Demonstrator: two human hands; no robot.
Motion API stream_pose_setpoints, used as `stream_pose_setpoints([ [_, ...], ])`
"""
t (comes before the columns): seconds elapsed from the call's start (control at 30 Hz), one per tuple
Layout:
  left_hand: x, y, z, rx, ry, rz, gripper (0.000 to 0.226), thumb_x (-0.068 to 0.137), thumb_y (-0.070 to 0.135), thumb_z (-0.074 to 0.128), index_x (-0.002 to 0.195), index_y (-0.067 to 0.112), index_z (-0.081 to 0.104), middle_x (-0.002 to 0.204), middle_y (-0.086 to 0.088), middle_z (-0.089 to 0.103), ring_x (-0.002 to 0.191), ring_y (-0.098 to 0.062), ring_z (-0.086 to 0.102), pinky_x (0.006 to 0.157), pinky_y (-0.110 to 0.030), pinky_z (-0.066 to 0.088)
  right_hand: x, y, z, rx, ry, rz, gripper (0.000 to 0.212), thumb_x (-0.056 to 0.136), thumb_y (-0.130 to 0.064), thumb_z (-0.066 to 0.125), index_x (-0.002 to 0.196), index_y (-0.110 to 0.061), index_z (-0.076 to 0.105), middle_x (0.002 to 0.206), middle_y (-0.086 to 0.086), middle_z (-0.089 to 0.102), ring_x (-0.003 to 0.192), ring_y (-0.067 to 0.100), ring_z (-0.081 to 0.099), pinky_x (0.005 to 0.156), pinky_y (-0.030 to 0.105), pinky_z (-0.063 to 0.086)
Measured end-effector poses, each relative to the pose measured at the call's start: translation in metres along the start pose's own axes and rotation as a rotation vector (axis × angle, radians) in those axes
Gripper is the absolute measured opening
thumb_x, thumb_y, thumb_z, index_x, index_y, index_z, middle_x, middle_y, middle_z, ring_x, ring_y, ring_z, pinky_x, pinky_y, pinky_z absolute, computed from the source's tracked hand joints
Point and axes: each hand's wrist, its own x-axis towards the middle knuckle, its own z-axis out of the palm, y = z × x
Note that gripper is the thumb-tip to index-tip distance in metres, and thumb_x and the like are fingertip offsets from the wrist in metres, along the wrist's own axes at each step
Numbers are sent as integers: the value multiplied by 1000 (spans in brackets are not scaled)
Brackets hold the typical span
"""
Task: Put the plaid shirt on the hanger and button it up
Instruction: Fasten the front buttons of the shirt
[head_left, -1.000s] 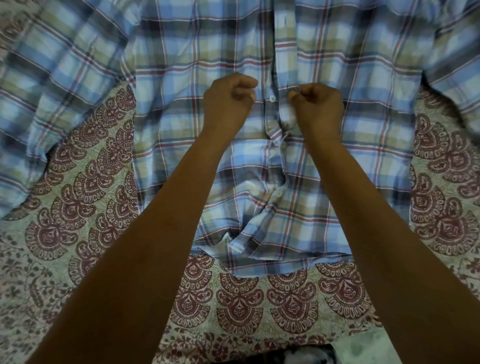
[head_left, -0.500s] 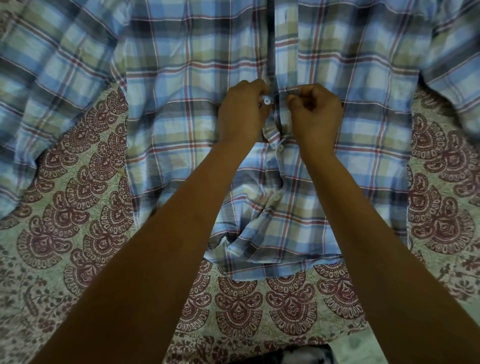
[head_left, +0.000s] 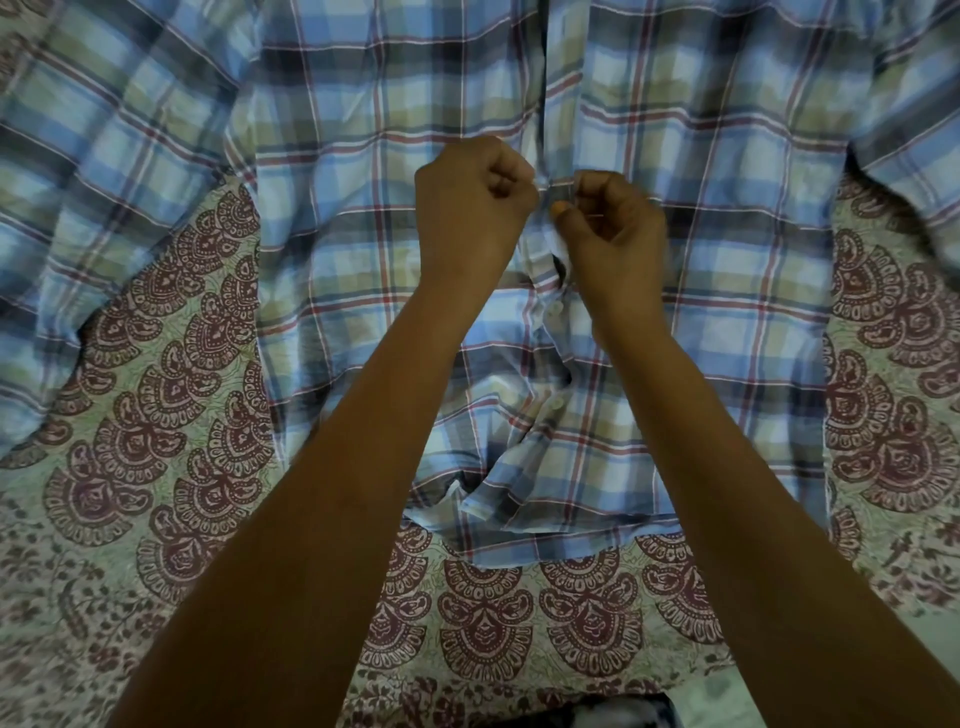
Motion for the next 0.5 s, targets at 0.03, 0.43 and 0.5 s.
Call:
stream_pose_setpoints([
  [0.03,-2,1,0,2,-2,-8,9,76,4,62,80,5,70,63,15,56,56,5,54,62,-4,44,-2,1,2,21,-6,6,12,84,-4,58,92,-10,64,74,-5,59,71,9,56,71,21,48],
  [0.43,-11,9,-8,-371,-45,-256,20,83,3,60,70,17,64,64,-3,65,58,-12,62,62,-24,54,-7,-3,6,97,11,50,23,86,-1,58,107,5,63,102,19,66,95,27,64,87,32,53],
  [0.5,-11,9,-9,-382,-34,-269,15,83,3,61,73,13,66,64,-3,64,56,-10,61,60,-20,52,-8,-4,5,93,-22,54,21,87,-2,57,106,3,63,97,13,65,89,22,63,83,29,53],
])
